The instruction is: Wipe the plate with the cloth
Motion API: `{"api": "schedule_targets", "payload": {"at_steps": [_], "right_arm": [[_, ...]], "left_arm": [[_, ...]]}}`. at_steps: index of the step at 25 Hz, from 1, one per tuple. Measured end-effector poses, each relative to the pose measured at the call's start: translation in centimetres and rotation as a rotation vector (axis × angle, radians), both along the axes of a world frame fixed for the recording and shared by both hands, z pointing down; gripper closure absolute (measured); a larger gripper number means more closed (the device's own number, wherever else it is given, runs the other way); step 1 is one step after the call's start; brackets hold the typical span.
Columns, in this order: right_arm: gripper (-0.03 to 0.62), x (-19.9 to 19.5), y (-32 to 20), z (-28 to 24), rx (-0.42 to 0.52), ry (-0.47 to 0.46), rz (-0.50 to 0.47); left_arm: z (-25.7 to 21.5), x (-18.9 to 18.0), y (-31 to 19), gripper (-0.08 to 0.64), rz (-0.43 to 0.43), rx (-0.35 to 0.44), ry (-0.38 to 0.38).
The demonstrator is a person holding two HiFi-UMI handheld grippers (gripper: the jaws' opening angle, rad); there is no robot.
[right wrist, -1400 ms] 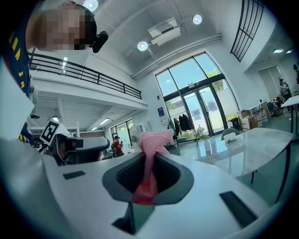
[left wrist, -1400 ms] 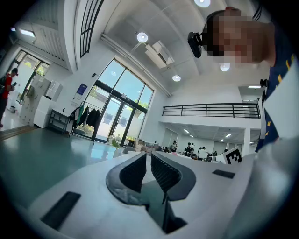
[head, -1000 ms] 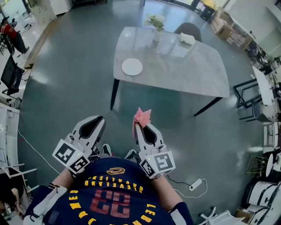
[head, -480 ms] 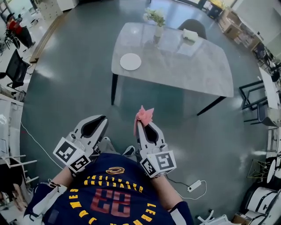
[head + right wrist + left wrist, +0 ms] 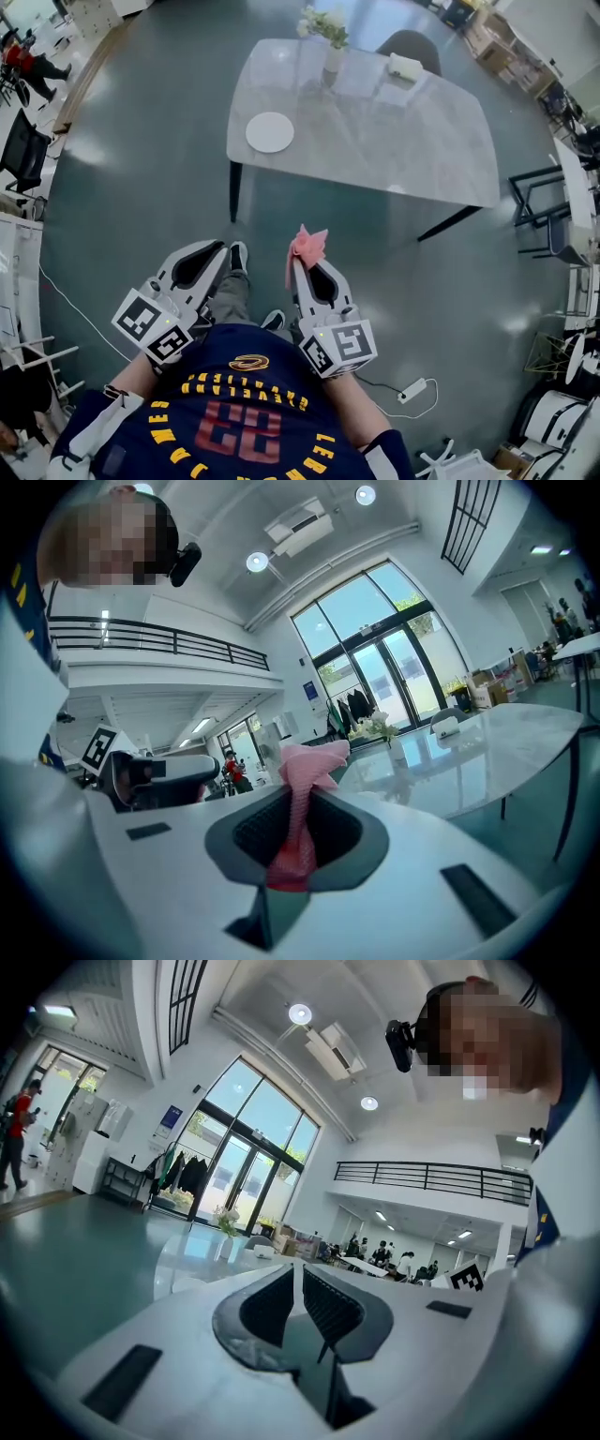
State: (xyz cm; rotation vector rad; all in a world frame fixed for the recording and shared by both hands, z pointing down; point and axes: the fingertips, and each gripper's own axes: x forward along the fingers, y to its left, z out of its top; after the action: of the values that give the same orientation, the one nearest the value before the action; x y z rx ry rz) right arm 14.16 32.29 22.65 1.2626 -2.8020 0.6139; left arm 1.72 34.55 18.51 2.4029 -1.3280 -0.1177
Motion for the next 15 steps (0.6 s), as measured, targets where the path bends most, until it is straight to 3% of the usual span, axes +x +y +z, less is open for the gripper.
{"api": "schedule_targets", "payload": {"at_steps": [7, 15], "right_arm": [[0.552, -1.5, -7.1, 0.9, -0.032, 0.040, 0.066], [0.551, -5.8, -15.6, 1.9, -0.081, 0.091, 0.114]], "left_arm": [[0.8, -2.0, -8.7, 0.525, 0.055, -0.024, 0.045], [2.7, -7.4, -18.5, 0.525, 0.069, -0.075, 0.076]]}}
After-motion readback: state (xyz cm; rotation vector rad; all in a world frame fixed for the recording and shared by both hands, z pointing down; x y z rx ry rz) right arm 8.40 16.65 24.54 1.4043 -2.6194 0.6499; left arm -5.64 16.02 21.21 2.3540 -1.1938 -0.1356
